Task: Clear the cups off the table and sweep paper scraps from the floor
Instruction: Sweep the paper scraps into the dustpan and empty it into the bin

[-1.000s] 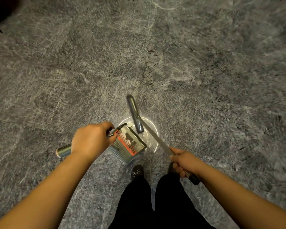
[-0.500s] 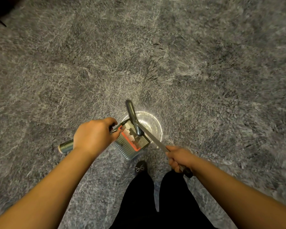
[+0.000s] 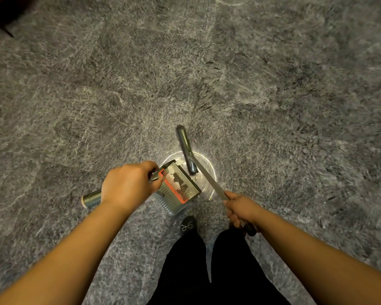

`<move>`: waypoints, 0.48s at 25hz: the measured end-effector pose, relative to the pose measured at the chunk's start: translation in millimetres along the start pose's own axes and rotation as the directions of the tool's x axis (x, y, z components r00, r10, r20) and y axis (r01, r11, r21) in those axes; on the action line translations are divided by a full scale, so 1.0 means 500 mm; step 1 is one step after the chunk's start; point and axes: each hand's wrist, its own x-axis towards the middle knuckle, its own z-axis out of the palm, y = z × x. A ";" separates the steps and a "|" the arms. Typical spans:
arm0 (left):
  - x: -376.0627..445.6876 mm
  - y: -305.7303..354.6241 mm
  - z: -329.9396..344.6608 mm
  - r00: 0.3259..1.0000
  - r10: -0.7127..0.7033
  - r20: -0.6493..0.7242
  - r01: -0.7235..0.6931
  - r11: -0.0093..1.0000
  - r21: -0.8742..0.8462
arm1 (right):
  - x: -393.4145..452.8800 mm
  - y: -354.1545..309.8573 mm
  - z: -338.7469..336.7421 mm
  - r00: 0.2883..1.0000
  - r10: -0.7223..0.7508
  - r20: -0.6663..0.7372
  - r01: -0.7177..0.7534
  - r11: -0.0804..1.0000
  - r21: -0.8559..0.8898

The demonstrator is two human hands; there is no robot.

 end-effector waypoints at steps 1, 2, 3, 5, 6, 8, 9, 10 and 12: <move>-0.001 0.000 0.002 1.000 0.000 -0.001 0.000 1.000 -0.002 | 0.009 -0.001 0.005 1.000 0.012 0.004 -0.013 1.000 0.015; -0.002 0.000 0.003 1.000 0.001 0.003 -0.001 1.000 -0.001 | 0.014 -0.001 0.011 0.999 0.036 0.008 -0.036 0.998 0.061; -0.003 0.000 0.003 1.000 0.000 0.010 0.000 1.000 -0.001 | 0.016 0.001 0.016 0.998 0.054 0.015 -0.056 0.993 0.103; -0.003 -0.004 0.004 1.000 -0.002 0.018 0.002 1.000 -0.007 | 0.006 0.010 0.019 0.998 0.055 0.034 -0.059 0.990 0.130; -0.003 -0.007 0.004 1.000 -0.003 0.019 0.003 1.000 -0.009 | -0.004 0.015 0.018 0.998 0.047 0.050 -0.053 0.991 0.123; -0.001 -0.014 0.004 1.000 -0.009 0.016 0.009 1.000 -0.019 | -0.024 0.020 0.011 0.997 0.029 0.077 -0.040 0.989 0.144; -0.001 -0.018 0.004 1.000 -0.014 0.016 0.015 1.000 -0.025 | -0.030 0.020 0.008 0.996 0.024 0.086 -0.038 0.985 0.168; -0.002 -0.022 0.004 1.000 -0.014 0.020 0.015 1.000 -0.027 | -0.031 0.018 0.006 0.996 0.015 0.088 -0.031 0.981 0.190; -0.010 -0.030 0.006 0.999 0.008 0.032 -0.008 1.000 -0.022 | -0.023 0.006 0.004 0.998 -0.007 0.063 -0.006 0.979 0.205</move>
